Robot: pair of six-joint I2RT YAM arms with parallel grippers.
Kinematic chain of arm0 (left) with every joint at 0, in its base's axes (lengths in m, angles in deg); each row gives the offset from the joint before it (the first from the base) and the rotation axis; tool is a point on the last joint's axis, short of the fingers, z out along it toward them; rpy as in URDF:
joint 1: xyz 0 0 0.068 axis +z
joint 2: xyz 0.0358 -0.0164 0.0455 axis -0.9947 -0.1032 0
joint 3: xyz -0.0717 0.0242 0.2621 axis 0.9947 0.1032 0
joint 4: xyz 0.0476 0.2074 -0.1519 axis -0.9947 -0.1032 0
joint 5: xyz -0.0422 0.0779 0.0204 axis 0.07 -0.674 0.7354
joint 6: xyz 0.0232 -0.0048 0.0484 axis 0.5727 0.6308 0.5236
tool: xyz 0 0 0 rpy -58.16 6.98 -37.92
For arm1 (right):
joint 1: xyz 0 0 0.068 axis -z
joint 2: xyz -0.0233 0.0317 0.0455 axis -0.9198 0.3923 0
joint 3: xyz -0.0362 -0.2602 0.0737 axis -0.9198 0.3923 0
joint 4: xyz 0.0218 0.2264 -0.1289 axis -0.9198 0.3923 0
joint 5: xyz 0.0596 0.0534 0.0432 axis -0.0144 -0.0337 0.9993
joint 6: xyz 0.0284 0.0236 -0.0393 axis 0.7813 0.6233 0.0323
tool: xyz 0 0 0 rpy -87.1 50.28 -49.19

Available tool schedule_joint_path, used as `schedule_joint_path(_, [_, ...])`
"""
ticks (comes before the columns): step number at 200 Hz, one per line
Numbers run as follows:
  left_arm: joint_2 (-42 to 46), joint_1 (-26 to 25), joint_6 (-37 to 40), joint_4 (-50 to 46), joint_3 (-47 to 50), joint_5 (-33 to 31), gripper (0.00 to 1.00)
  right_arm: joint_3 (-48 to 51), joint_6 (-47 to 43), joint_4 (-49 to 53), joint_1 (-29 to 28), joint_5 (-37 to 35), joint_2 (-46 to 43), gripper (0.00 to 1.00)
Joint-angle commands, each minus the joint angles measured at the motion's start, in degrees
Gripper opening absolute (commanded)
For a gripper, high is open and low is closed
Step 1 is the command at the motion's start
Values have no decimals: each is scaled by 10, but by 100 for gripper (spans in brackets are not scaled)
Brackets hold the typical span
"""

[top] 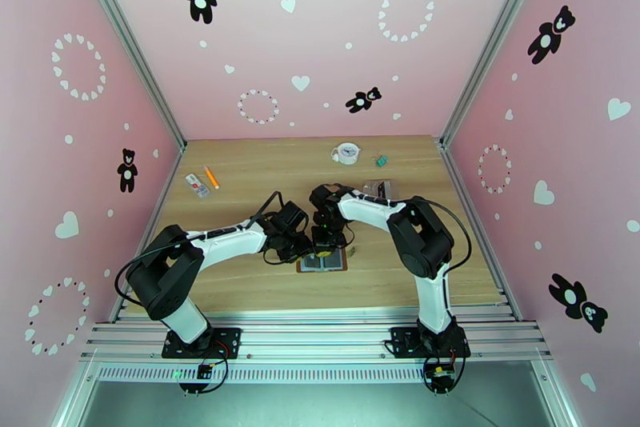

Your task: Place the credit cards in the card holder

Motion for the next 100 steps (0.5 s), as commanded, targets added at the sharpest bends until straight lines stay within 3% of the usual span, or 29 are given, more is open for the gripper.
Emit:
schedule_joint_path(1, [9,-4,-10,32,-4,23,27,6,-6,6,4,4,6,0])
schedule_joint_path(30, [18,-5,-15,40,2,26,27,6,6,-1,8,11,-23,0])
schedule_joint_path(75, [22,-5,-18,45,-1,32,28,2,22,7,20,3,-81,20])
schedule_joint_path(100, [11,-8,-17,44,-17,36,28,9,31,16,32,-6,-106,25])
